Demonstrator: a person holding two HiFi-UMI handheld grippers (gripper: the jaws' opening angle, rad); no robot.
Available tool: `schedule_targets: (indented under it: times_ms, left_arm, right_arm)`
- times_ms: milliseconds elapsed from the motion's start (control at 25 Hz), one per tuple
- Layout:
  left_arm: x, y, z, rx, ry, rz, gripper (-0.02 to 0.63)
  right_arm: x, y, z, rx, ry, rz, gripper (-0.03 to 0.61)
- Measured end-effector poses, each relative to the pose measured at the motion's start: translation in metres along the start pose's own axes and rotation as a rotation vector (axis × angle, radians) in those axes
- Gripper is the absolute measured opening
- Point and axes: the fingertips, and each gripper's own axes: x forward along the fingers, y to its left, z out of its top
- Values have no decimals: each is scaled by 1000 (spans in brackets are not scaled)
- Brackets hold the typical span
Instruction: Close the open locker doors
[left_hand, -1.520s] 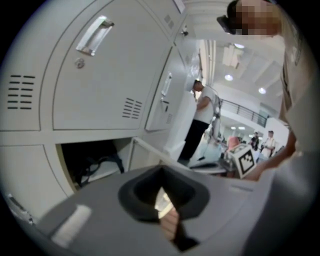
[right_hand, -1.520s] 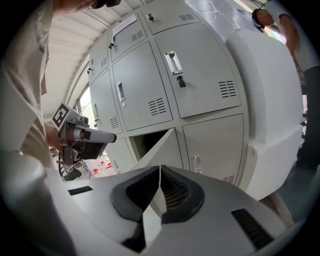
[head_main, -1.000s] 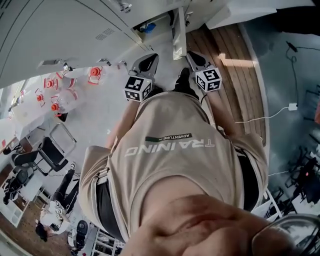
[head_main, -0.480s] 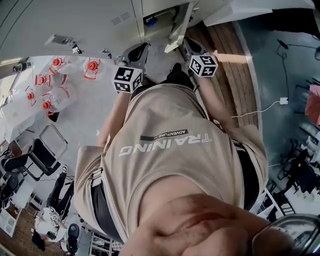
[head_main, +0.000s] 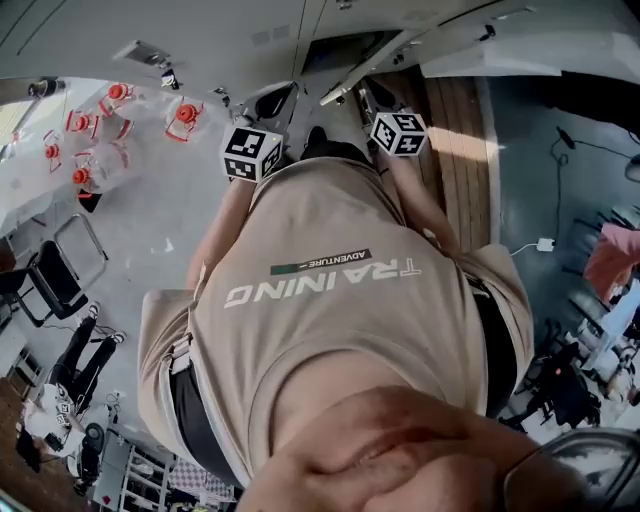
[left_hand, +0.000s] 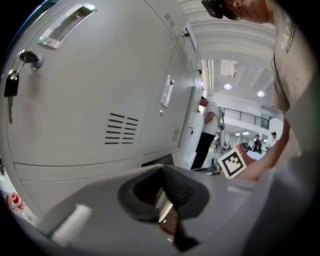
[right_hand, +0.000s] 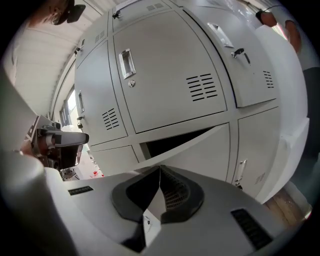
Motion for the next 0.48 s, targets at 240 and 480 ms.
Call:
schedule_targets:
  times_ms: [240,480]
  left_arm:
    - [14,21,8,-6,24,67,0]
    - [40,26,10,-11,46,94,0]
  right_arm:
    - [32,-1,19,-19,-5,93,15]
    - [53,3,27,-65,-11,245,15]
